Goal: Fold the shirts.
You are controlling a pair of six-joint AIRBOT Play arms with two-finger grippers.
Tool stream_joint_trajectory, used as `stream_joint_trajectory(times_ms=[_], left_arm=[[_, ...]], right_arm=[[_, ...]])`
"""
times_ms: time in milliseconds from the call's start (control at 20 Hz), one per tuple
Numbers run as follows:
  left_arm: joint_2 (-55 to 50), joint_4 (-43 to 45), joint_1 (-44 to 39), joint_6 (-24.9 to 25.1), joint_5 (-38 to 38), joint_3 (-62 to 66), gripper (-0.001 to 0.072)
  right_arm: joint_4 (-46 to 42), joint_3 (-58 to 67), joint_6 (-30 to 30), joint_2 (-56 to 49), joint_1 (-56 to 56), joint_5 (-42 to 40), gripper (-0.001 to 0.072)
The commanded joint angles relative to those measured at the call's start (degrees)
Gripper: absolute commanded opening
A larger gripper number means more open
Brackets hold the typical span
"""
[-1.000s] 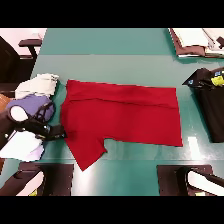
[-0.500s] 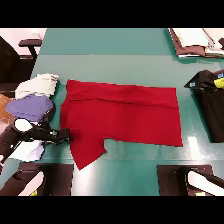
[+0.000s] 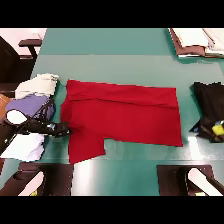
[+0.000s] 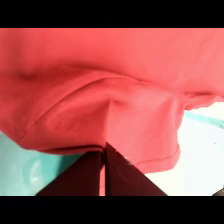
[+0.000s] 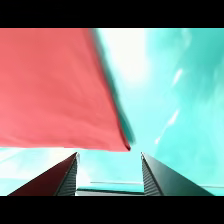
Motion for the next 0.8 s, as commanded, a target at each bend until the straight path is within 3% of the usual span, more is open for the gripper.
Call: stream_joint_trajectory(times_ms=[0, 200, 250, 350, 400, 500, 750], left_arm=[[0.04, 0.22, 0.00, 0.39, -0.31, 0.83, 0.0026], [0.04, 0.33, 0.00, 0.44, -0.35, 0.83, 0.0027], [0.04, 0.33, 0.00, 0.83, -0.46, 0.83, 0.0027], [0.04, 0.81, 0.00, 0.90, -1.88, 0.83, 0.0027], [0.04, 1.11, 0.00, 1.49, -3.04, 0.83, 0.0026], [0.04, 2.58, 0.00, 1.68, -5.25, 0.85, 0.0025], [0.04, 3.78, 0.00, 1.86, -6.25, 7.67, 0.0025]], right_arm=[[4.79, -12.44, -2.16, 0.96, -4.04, -5.86, 0.0449], [6.19, -14.53, -2.29, 0.22, 0.15, -8.81, 0.0447], [6.19, -13.90, -2.29, -0.96, 1.68, -8.61, 0.0415], [6.14, -12.33, -2.29, -3.91, 5.35, -8.28, 0.0303], [5.95, -11.32, -2.29, -5.14, 7.23, -8.17, 0.0147], [5.57, -8.72, -2.27, -5.90, 10.27, -6.86, 0.0044], [4.00, 1.05, 0.74, 3.26, 11.58, -3.98, 0.0018]])
